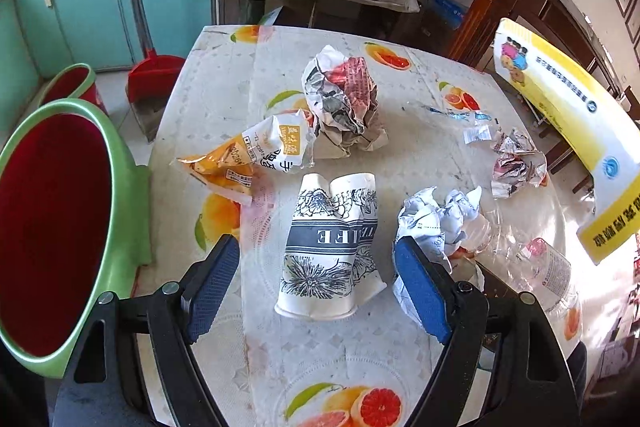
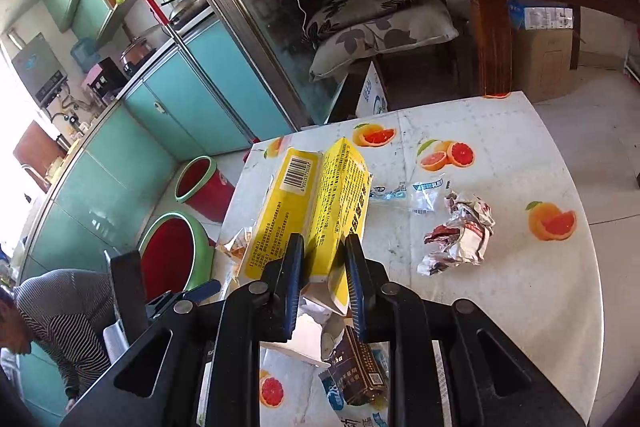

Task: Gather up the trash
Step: 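Grasp the white printed paper cup with the left gripper, then carry the paper cup and yellow box over the red bucket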

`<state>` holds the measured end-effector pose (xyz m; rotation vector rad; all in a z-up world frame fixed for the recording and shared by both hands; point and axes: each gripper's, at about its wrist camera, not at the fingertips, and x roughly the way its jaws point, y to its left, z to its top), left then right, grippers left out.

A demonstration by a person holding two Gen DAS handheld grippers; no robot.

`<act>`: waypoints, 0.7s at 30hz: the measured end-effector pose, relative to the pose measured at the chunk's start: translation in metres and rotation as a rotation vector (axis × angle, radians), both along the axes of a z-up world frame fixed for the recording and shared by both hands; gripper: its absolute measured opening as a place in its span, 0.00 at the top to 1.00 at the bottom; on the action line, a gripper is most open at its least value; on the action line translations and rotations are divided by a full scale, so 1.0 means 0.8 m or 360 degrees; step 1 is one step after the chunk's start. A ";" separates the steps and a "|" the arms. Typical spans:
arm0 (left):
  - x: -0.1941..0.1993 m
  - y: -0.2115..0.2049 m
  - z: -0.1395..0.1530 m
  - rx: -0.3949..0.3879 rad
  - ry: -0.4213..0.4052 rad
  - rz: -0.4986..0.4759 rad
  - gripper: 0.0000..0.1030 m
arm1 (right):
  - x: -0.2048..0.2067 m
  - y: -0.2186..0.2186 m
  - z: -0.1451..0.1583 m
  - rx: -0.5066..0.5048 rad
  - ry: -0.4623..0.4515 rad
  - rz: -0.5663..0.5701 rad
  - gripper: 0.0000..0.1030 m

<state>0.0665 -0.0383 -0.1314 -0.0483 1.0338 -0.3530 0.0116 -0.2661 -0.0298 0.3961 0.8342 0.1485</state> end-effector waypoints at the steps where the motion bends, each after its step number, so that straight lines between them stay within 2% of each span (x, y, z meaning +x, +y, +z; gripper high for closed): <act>1: 0.001 -0.001 -0.003 -0.0006 0.0018 -0.0004 0.38 | -0.004 0.000 0.001 -0.0002 -0.0003 -0.0008 0.82; 2: 0.003 -0.003 -0.006 -0.0009 0.0042 -0.0012 0.45 | -0.010 -0.001 0.003 -0.0004 -0.0008 -0.0013 0.82; 3: 0.004 -0.003 -0.009 -0.0019 0.0069 -0.0018 0.58 | -0.013 -0.002 0.003 -0.0003 -0.0013 -0.0015 0.82; 4: 0.005 -0.004 -0.012 -0.0026 0.0092 -0.0021 0.62 | -0.018 -0.003 0.004 0.0005 -0.0015 -0.0016 0.82; 10: -0.008 -0.003 0.003 -0.0057 0.0021 -0.0036 0.64 | -0.029 -0.003 0.005 0.0001 -0.0034 -0.0028 0.82; 21: -0.030 -0.007 0.047 -0.0029 -0.0114 -0.0093 0.64 | -0.035 0.005 0.014 -0.0049 -0.0068 -0.0028 0.82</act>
